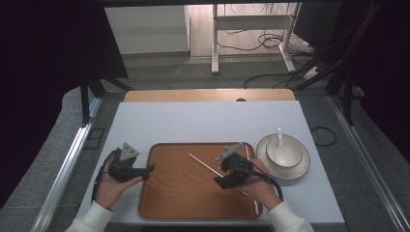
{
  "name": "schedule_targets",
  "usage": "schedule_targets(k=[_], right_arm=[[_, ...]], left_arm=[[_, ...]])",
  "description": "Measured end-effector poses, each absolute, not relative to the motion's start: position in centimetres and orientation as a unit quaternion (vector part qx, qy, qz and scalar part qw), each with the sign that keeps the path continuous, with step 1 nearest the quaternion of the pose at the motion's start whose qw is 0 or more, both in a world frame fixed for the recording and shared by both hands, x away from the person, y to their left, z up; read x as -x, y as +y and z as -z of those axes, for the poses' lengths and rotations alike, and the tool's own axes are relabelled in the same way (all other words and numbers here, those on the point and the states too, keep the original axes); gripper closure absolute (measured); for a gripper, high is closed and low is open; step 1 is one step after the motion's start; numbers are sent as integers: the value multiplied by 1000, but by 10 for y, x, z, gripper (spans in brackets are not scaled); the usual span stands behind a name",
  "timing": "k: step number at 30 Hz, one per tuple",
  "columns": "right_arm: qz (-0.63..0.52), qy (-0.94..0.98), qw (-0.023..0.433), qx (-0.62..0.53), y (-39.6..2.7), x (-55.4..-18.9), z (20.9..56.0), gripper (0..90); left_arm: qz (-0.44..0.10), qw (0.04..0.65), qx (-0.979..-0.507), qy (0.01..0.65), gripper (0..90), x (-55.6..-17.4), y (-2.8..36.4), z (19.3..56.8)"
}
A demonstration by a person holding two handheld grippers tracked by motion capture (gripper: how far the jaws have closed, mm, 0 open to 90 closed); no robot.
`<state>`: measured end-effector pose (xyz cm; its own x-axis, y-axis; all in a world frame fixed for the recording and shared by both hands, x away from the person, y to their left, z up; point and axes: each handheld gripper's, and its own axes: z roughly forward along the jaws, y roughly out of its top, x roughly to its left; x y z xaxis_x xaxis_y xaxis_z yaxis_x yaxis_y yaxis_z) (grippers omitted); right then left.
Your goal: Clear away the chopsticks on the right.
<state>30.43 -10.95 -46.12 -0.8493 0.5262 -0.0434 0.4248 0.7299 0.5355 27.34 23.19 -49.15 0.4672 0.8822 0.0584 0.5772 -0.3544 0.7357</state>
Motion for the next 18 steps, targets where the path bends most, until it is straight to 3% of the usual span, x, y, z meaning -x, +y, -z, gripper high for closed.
schedule_targets(k=[4,9,13,18], right_arm=[[-276,925,78,-252,-87,-325,469,441],[-278,929,50,-240,-63,-347,481,685],[-264,935,56,-229,-46,-358,491,843],[-248,942,58,-220,-32,-363,503,890]], left_arm=[[-227,334,-788,464,159,-273,234,491],[-224,340,-785,468,155,-273,235,490],[-222,341,-784,469,155,-273,235,490],[-222,340,-783,470,155,-273,236,491]])
